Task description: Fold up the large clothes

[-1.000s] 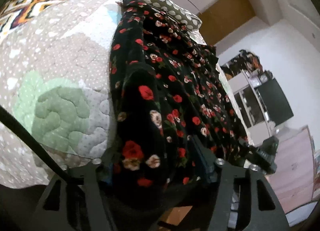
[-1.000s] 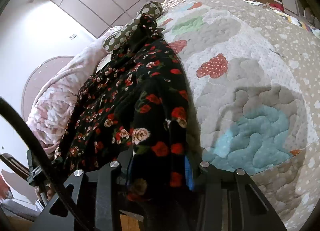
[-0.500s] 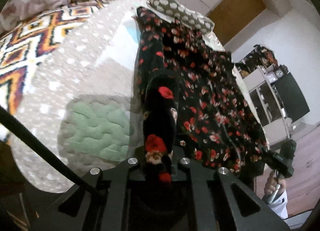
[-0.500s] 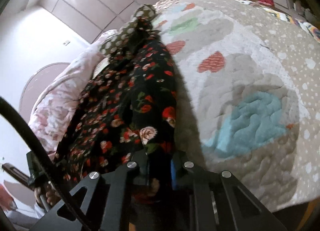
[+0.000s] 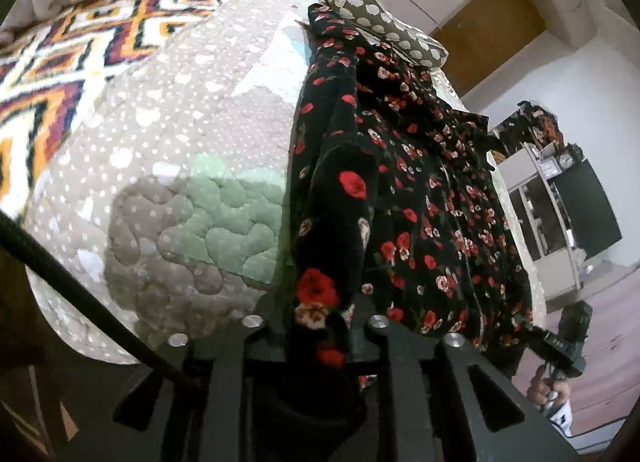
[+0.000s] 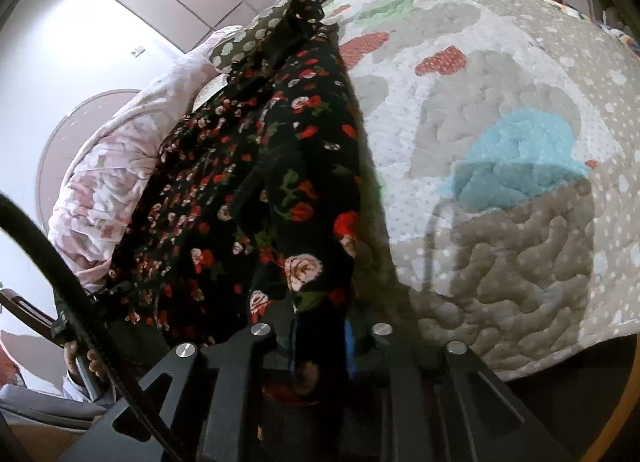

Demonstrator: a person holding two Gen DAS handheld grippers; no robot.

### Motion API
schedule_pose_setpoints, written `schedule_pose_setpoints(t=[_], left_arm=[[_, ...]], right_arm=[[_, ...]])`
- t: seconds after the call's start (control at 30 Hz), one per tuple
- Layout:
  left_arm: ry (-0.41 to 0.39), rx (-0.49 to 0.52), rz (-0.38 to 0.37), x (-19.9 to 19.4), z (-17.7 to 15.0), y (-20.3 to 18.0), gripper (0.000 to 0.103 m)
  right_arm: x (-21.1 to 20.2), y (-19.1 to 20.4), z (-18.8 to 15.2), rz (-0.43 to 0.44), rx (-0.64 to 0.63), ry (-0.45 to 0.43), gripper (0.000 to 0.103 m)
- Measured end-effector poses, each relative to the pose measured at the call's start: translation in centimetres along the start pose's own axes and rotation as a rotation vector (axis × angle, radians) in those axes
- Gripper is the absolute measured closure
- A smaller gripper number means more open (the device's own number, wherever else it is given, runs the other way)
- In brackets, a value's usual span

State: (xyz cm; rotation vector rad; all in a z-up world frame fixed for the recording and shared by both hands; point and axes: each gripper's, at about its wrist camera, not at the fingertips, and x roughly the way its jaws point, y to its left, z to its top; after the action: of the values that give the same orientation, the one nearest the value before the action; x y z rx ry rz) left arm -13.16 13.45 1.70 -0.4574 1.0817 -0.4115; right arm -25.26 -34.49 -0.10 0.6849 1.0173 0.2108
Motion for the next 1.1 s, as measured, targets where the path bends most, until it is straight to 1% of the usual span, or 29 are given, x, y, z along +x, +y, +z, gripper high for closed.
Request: schedule_pose_setpoints(t=[0.03,0.1,0.13,0.17,0.2,0.23,0.27,0.3,0.33,0.37,0.4,0.47,0.57,0.6,0.63,0.67,0.73,0.77,0.8,0.83,0.87,0.93,0.97,1.03,1.07,1.1], left_arm=[[0.003,-0.01,-0.014,0.1,-0.2,0.2,0.077],[0.004,-0.018,-0.039,0.1,-0.6,0.3,0.066],[0.006,-0.016,-0.05,0.1,-0.8,0.3,0.063],[0.008,-0.012,-0.053,0.1,-1.0,0.2,0.058],[0.012,-0.004,-0.053,0.1,-1.2,0.0,0.056],[0.02,0.009,-0.04,0.2,-1.5,-0.3,0.056],[0.03,0.025,-0.022,0.4,-1.6,-0.6,0.056],[0.038,0.038,-0.008,0.6,-1.7,-0.7,0.062],[0.046,0.051,0.019,0.8,-1.9,-0.8,0.071],[0.053,0.054,0.028,0.9,-1.9,-0.7,0.08],[0.054,0.037,0.012,0.8,-1.8,-0.5,0.082],[0.06,0.005,-0.025,0.3,-1.5,-0.2,0.084],[0.066,-0.015,-0.098,-1.2,-0.5,-0.8,0.085],[0.066,-0.013,-0.124,-1.7,0.1,-1.3,0.085],[0.066,-0.009,-0.146,-2.1,0.9,-1.8,0.086],[0.066,-0.002,-0.16,-2.3,2.0,-2.4,0.087],[0.062,0.022,-0.154,-2.4,5.1,-3.9,0.089],[0.052,0.026,-0.148,-2.2,7.1,-4.7,0.09],[0.045,0.03,-0.147,-1.9,8.8,-5.3,0.09],[0.03,0.04,-0.128,-1.2,11.5,-6.2,0.09],[0.017,0.037,-0.111,-0.7,13.3,-6.5,0.09],[0.001,-0.016,-0.085,1.7,18.2,-6.8,0.09],[-0.013,-0.063,-0.064,3.4,21.0,-6.6,0.09],[-0.065,-0.143,-0.032,5.9,25.0,-5.7,0.089],[-0.083,-0.174,-0.001,7.3,26.9,-5.1,0.084],[-0.088,-0.2,0.021,8.2,27.8,-4.6,0.08]], right_arm=[[0.1,-0.1,-0.2,-0.001,0.003,0.002,0.076],[0.0,-0.4,-0.6,0.009,0.011,0.004,0.074],[-0.1,-0.4,-0.8,0.008,0.013,0.003,0.073],[-0.1,-0.4,-0.9,0.008,0.012,0.002,0.071],[-0.2,-0.3,-1.0,0.006,0.007,0.002,0.07],[-0.2,-0.2,-1.1,0.002,0.001,0.001,0.07],[-0.2,-0.1,-1.1,-0.003,-0.004,-0.001,0.07],[-0.2,0.0,-1.1,-0.008,-0.008,-0.004,0.07],[-0.1,0.1,-1.1,-0.009,-0.014,-0.001,0.071],[0.1,0.2,-1.1,-0.013,-0.021,0.006,0.076],[0.1,0.4,-1.1,-0.01,-0.029,0.013,0.081],[0.0,0.9,-0.8,0.008,-0.042,0.03,0.084],[-1.3,2.1,0.7,0.102,-0.055,0.035,0.086],[-1.9,2.7,1.6,0.142,-0.06,0.027,0.086],[-2.3,3.2,2.5,0.173,-0.065,0.017,0.086],[-2.8,3.9,4.2,0.209,-0.073,0.002,0.086],[-3.2,4.8,7.1,0.247,-0.082,-0.026,0.086],[-3.1,5.5,9.6,0.268,-0.086,-0.05,0.086],[-3.0,5.9,11.5,0.269,-0.09,-0.072,0.086],[-2.6,6.4,13.9,0.26,-0.092,-0.1,0.086],[-1.8,6.6,16.4,0.254,-0.077,-0.121,0.086],[0.3,6.6,20.9,0.226,-0.025,-0.149,0.087],[1.7,6.2,23.4,0.196,0.008,-0.165,0.087],[4.6,5.4,27.1,0.144,0.073,-0.179,0.085],[7.0,4.8,29.1,0.089,0.112,-0.173,0.084],[8.5,4.4,30.1,0.038,0.133,-0.166,0.083]])
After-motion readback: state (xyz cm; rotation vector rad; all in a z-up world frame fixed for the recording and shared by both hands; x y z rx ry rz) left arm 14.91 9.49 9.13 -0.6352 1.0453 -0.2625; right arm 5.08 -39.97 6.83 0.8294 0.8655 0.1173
